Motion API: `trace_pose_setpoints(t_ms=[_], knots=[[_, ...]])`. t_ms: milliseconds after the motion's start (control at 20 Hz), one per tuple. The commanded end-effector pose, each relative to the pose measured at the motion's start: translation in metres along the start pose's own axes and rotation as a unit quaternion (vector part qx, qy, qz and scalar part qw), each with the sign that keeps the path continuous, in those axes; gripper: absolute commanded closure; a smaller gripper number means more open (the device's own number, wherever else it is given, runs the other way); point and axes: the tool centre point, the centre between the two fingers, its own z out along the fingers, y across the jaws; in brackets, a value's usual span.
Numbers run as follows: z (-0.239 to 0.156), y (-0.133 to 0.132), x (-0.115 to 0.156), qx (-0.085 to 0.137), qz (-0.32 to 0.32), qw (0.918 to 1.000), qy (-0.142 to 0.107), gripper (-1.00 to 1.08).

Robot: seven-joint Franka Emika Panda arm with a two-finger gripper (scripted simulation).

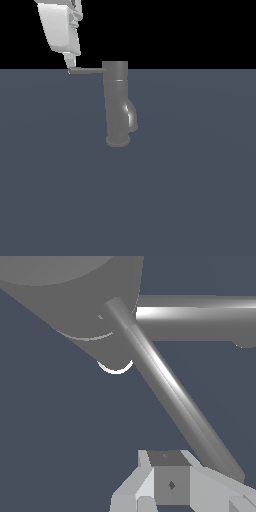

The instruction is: Turn on the faucet by rotating a designated handle.

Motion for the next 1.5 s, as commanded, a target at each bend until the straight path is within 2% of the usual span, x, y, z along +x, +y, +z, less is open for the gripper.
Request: trace_pose_setpoints(t_ms=[0, 50, 1450], knots=[[0.0, 0.006, 0.001, -0.002, 0.0, 1.0, 0.0, 1.08], [0.0, 0.002, 0.0, 0.0, 0.0, 1.0, 0.001, 1.08], [-0.001, 0.076, 0.081, -0.002, 0.001, 1.0, 0.0, 1.08]])
